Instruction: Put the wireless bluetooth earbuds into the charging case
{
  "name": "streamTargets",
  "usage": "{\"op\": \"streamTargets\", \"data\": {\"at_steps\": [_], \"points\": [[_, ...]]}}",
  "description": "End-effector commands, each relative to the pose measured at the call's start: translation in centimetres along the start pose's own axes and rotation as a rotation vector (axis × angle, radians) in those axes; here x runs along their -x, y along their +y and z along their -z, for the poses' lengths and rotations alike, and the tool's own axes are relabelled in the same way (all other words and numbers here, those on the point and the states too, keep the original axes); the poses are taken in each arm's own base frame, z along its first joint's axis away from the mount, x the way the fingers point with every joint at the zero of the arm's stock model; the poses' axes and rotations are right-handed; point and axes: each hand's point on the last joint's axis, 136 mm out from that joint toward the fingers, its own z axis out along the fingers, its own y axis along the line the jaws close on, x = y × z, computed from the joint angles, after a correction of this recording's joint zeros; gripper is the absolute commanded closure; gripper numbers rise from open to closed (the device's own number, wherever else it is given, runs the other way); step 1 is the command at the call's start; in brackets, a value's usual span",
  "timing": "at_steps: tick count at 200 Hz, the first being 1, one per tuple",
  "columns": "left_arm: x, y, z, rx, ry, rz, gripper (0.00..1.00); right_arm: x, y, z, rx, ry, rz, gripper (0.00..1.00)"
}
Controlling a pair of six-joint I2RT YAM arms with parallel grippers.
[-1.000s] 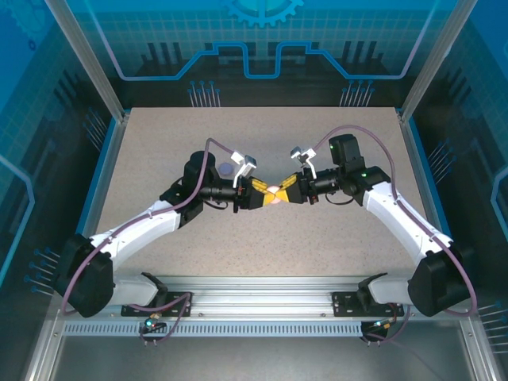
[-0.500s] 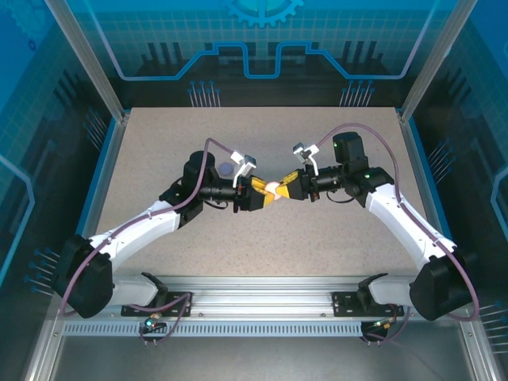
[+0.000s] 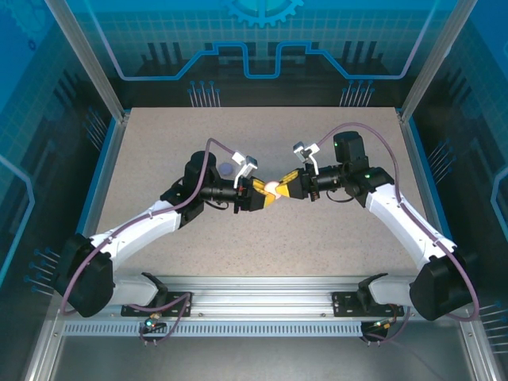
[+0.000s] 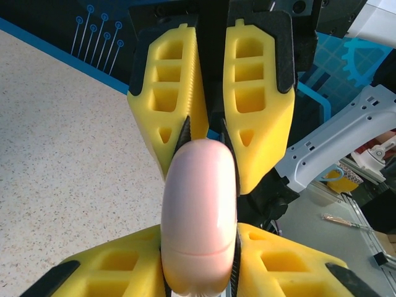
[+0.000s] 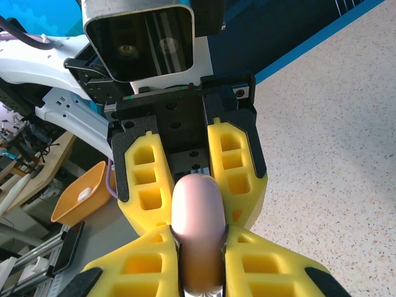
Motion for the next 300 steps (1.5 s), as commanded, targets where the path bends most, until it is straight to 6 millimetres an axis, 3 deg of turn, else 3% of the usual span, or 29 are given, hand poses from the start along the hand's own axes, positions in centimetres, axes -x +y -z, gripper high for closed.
{"op": "streamTargets", "data": {"at_steps": [1,66,300], "points": [[1.9,-1.3,-0.5,-0.052,-0.027,-0.051,0.72,0.9,1.6,0.2,0.032,-0.008,0.048,0.85],[2.5,-1.6,-0.5,-0.056,-0.044,-0.051,0.79,-0.1,1.6,-0.4,0.037,0.028,0.041,0.86],[4.4,-2.5,-0.2,-0.072,-0.094,-0.054,0.69,-1.0,0.9,-0.6,-0.006,0.045,0.029,0.92]]}}
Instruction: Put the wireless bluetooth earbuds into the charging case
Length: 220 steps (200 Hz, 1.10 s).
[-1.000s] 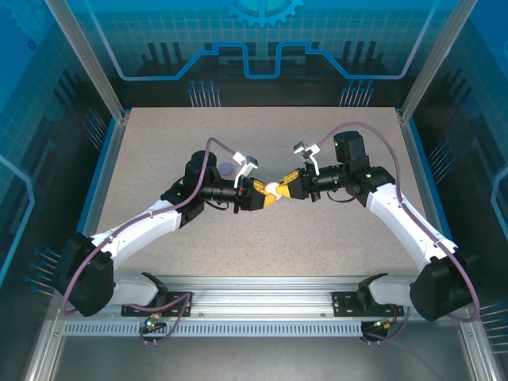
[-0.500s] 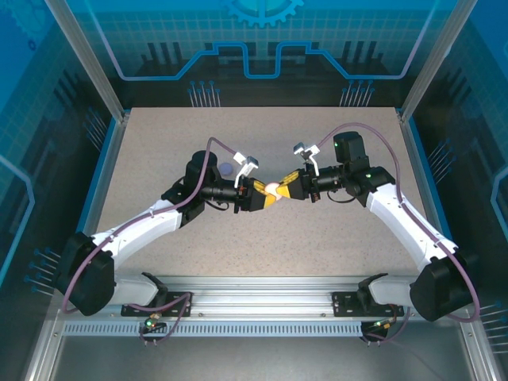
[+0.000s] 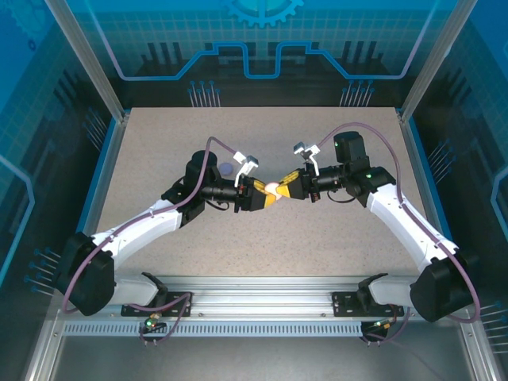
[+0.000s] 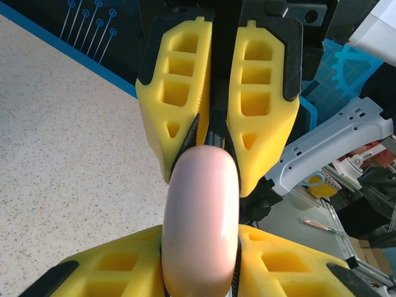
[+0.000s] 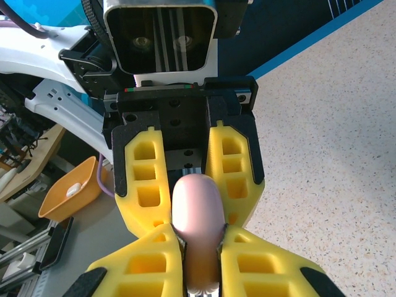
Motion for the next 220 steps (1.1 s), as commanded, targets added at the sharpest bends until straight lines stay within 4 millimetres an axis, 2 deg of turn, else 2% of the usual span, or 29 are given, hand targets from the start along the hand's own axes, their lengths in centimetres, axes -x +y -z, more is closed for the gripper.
{"op": "streamTargets", "data": {"at_steps": [1,38,47,70,93,106,129,174,220], "points": [[4.1,-2.5,-0.1,-0.051,-0.095,-0.146,0.69,-0.7,0.9,-0.7,0.019,0.031,-0.009,0.92],[4.1,-2.5,-0.2,-0.051,-0.093,-0.143,0.74,-0.8,0.9,-0.7,0.015,0.031,-0.008,0.92],[4.0,-2.5,-0.2,-0.053,-0.087,-0.142,0.78,-0.8,0.8,-0.6,0.01,0.031,-0.013,0.92],[3.5,-2.2,-0.4,-0.051,-0.056,-0.129,0.97,-0.7,0.7,-0.5,0.0,0.027,-0.01,0.91],[3.0,-1.9,-0.3,-0.026,-0.042,-0.149,0.94,-0.5,0.7,-0.1,-0.032,0.024,-0.003,0.81],[2.5,-1.8,-0.2,-0.018,-0.027,-0.175,0.93,-0.4,1.0,0.1,-0.035,0.03,0.007,0.73],[1.4,-1.7,-0.1,-0.023,0.004,-0.26,0.94,-0.6,1.7,-0.1,-0.035,0.067,0.028,0.64],[0.6,-2.4,0.4,-0.032,0.02,-0.42,0.94,-0.9,1.8,-0.8,-0.072,0.123,0.056,0.57],[0.3,-3.1,0.5,-0.055,0.039,-0.441,0.93,-0.7,1.6,-1.1,-0.113,0.147,0.075,0.54]]}}
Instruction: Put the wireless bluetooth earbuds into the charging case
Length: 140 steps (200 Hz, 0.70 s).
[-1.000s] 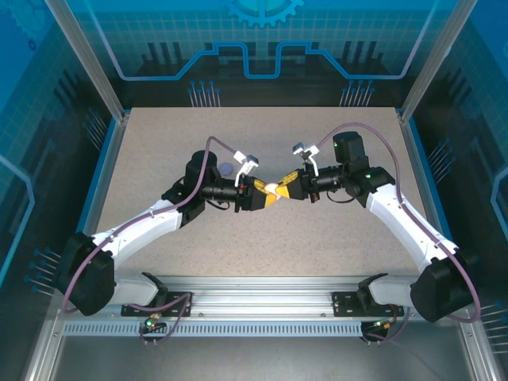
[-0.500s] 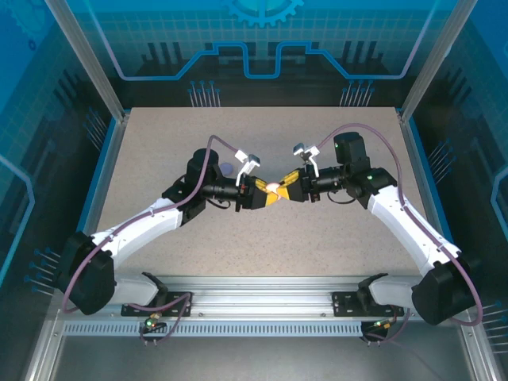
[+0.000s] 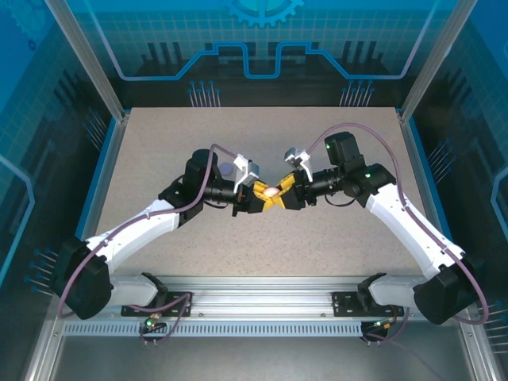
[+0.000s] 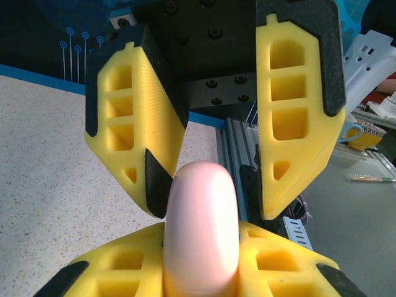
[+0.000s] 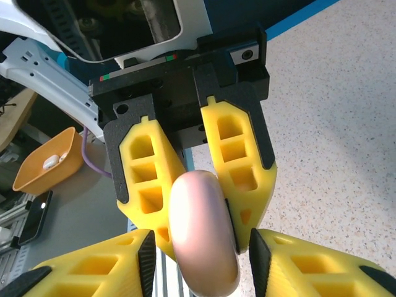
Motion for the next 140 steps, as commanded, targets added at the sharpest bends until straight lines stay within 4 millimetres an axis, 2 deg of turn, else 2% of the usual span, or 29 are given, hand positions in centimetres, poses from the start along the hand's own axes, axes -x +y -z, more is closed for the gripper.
{"op": "streamTargets", "data": {"at_steps": [1,70,140], "points": [[1.4,-1.8,0.3,-0.049,-0.013,-0.1,0.93,0.2,-0.1,-0.1,-0.03,0.029,0.014,0.54],[1.4,-2.9,0.2,-0.091,-0.001,-0.117,0.93,0.2,-1.7,-0.2,-0.114,0.049,-0.001,0.53],[0.9,-3.1,0.2,-0.092,0.014,-0.141,0.93,0.6,-3.3,0.3,-0.207,0.029,-0.017,0.53]]}}
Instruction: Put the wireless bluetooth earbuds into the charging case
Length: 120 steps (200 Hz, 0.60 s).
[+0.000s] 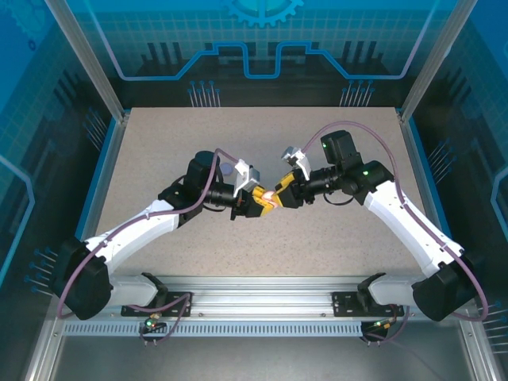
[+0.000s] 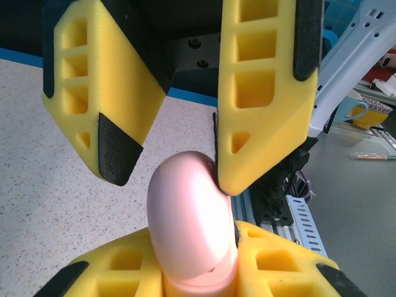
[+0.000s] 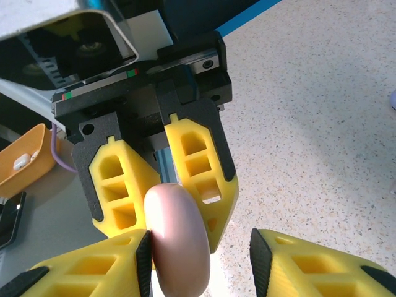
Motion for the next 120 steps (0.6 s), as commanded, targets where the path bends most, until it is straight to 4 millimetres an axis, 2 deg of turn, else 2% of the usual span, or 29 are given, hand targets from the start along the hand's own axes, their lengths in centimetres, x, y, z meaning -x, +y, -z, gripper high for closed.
{"op": "streamTargets", "data": {"at_steps": [1,96,120], "points": [[2.7,-2.8,0.3,-0.087,-0.047,-0.13,0.93,0.9,-1.8,0.4,-0.106,-0.017,0.003,0.53],[2.6,-3.2,0.4,-0.09,-0.047,-0.17,0.94,0.1,-3.0,0.3,-0.154,0.005,-0.032,0.53],[2.7,-3.2,0.5,-0.09,-0.045,-0.17,0.94,0.0,-2.8,0.3,-0.135,0.014,-0.027,0.53]]}}
